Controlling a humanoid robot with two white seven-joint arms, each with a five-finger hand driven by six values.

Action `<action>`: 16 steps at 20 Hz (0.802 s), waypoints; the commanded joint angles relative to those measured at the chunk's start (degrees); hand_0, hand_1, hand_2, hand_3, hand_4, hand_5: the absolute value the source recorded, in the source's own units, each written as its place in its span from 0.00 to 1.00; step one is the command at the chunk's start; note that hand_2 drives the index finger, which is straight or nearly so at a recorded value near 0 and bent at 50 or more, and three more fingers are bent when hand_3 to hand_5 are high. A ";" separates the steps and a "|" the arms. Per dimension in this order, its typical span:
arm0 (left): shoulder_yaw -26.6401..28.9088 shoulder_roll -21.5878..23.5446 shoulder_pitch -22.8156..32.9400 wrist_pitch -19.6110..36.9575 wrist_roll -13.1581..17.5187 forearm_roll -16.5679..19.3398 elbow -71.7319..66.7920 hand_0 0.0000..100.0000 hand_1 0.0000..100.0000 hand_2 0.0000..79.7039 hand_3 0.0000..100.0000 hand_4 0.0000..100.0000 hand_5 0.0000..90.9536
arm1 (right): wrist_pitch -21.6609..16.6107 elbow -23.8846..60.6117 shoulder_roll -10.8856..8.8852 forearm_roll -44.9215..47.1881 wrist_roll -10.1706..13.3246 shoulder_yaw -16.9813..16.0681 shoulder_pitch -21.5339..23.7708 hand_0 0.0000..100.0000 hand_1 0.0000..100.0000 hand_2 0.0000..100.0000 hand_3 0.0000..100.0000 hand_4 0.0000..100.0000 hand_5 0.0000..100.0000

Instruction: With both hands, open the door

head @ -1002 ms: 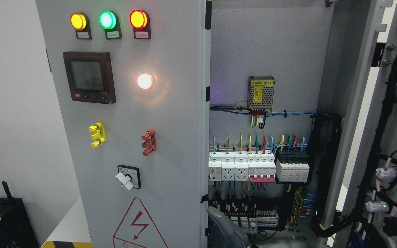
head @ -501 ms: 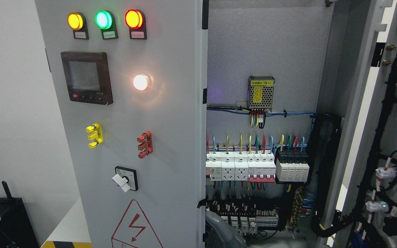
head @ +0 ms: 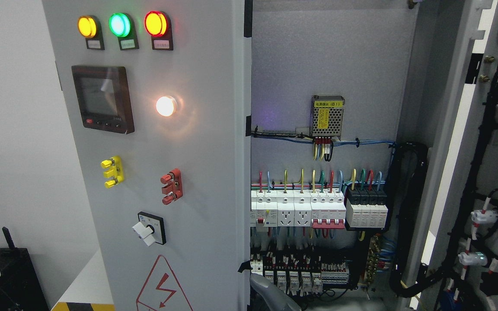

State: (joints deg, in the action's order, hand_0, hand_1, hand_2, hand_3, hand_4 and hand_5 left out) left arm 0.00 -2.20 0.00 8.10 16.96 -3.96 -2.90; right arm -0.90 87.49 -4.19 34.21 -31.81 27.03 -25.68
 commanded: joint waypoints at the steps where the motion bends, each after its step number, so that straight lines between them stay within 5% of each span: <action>1: -0.17 0.00 1.58 -0.01 0.00 0.00 0.00 0.00 0.00 0.00 0.00 0.00 0.00 | 0.02 1.90 -0.03 0.41 -0.71 1.88 0.36 0.39 0.00 0.00 0.00 0.00 0.00; 16: -0.17 0.00 1.58 -0.01 0.00 0.00 0.00 0.00 0.00 0.00 0.00 0.00 0.00 | 0.11 4.01 -0.38 4.11 -4.23 3.55 0.36 0.38 0.00 0.00 0.00 0.00 0.00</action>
State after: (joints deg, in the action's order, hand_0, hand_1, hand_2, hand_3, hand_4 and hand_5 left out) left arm 0.00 -2.20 0.00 8.10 16.97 -3.96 -2.90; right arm -0.76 90.09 -4.41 37.51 -35.56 29.19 -25.33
